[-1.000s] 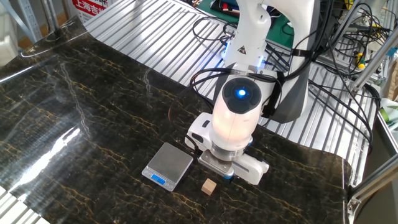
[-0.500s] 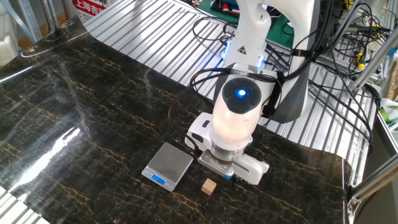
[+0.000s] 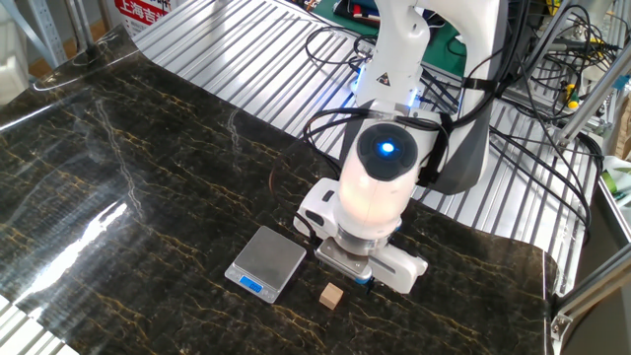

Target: Place the block on the scale

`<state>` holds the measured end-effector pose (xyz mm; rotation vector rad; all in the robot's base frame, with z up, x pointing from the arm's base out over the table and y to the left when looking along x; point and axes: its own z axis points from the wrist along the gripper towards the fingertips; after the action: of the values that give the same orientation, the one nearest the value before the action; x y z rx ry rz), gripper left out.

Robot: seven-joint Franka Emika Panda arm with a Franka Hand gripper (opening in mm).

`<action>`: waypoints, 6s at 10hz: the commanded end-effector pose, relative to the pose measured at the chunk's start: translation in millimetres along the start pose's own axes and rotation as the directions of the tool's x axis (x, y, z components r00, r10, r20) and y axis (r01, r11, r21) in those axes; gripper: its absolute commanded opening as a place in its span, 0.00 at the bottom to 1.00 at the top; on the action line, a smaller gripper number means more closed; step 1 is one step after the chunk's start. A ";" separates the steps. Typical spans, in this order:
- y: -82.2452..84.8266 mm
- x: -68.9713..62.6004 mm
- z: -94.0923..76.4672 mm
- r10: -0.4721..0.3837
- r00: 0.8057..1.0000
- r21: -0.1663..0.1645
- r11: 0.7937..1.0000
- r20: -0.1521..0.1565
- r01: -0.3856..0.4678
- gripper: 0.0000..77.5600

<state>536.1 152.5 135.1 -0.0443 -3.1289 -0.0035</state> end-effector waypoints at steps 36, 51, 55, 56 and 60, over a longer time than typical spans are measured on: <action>-1.8 -22.7 62.6 0.051 0.997 -0.011 0.999 -0.051 -0.052 1.00; -3.3 -21.9 65.2 0.049 0.997 -0.011 0.999 -0.054 -0.049 1.00; -3.4 -22.0 65.3 0.034 0.998 -0.006 0.999 -0.054 -0.034 1.00; -3.5 -22.1 65.3 0.036 0.998 -0.005 0.999 -0.053 -0.036 1.00; -4.2 -22.6 65.7 0.034 0.998 -0.004 0.999 -0.053 -0.034 1.00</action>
<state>556.9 147.6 67.8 -0.0958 -3.0721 -0.0112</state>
